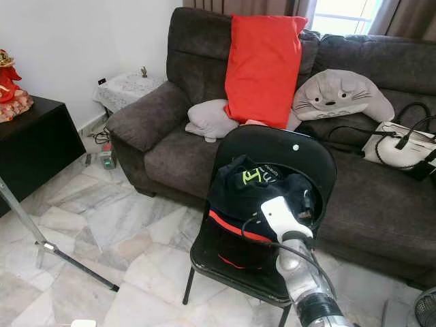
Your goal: Hang hanger
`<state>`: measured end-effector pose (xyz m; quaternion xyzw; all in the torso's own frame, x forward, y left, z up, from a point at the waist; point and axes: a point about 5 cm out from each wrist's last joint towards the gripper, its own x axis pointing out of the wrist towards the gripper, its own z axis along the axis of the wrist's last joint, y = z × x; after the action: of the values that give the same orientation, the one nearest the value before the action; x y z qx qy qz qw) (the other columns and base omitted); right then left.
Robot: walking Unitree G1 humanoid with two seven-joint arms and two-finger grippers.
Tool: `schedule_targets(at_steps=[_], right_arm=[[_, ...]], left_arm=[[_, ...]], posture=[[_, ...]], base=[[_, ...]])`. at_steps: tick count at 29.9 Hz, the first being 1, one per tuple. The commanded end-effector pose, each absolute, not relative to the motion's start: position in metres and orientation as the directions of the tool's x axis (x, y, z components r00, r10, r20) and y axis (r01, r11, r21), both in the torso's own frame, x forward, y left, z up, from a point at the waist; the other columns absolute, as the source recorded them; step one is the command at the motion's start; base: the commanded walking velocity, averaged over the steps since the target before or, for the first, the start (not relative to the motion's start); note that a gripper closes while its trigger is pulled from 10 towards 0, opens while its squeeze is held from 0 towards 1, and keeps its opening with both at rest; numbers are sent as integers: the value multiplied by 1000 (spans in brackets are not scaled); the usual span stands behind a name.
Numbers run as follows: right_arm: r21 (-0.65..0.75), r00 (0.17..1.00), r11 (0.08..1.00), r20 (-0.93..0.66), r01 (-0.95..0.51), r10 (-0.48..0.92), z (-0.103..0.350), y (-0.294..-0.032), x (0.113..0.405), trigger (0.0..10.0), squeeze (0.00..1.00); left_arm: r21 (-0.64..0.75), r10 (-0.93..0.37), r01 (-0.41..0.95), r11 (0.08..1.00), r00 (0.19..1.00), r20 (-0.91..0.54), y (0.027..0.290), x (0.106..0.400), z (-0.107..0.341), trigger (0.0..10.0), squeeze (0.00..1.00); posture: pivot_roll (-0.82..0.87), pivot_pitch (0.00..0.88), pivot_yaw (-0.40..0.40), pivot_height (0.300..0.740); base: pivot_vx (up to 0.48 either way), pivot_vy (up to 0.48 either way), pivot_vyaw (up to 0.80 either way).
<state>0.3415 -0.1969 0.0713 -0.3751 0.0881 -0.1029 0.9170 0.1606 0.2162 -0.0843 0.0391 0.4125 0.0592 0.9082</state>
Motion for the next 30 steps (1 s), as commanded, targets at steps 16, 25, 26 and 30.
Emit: schedule_targets(at_steps=[16, 25, 26, 30], right_arm=[[-705, 961, 688, -39, 169, -275, 81, -201, 347, 0, 0], [-699, 961, 693, -31, 175, -274, 79, -200, 346, 0, 0], [-700, 961, 692, -27, 178, -274, 80, -200, 346, 0, 0], [-699, 961, 692, -24, 181, -276, 80, -200, 346, 0, 0]], left_arm=[[134, 143, -63, 989, 642, -753, 217, 157, -86, 10000, 0], [137, 142, -57, 989, 625, -768, 220, 153, -87, 10000, 0], [138, 142, -55, 989, 623, -769, 220, 153, -88, 10000, 0], [139, 144, -56, 989, 621, -771, 220, 152, -88, 10000, 0]], posture=[[73, 0, 12, 740], [75, 0, 14, 740], [76, 0, 14, 740], [74, 0, 15, 740]], base=[[0, 0, 0], [0, 0, 0], [0, 0, 0], [0, 0, 0]])
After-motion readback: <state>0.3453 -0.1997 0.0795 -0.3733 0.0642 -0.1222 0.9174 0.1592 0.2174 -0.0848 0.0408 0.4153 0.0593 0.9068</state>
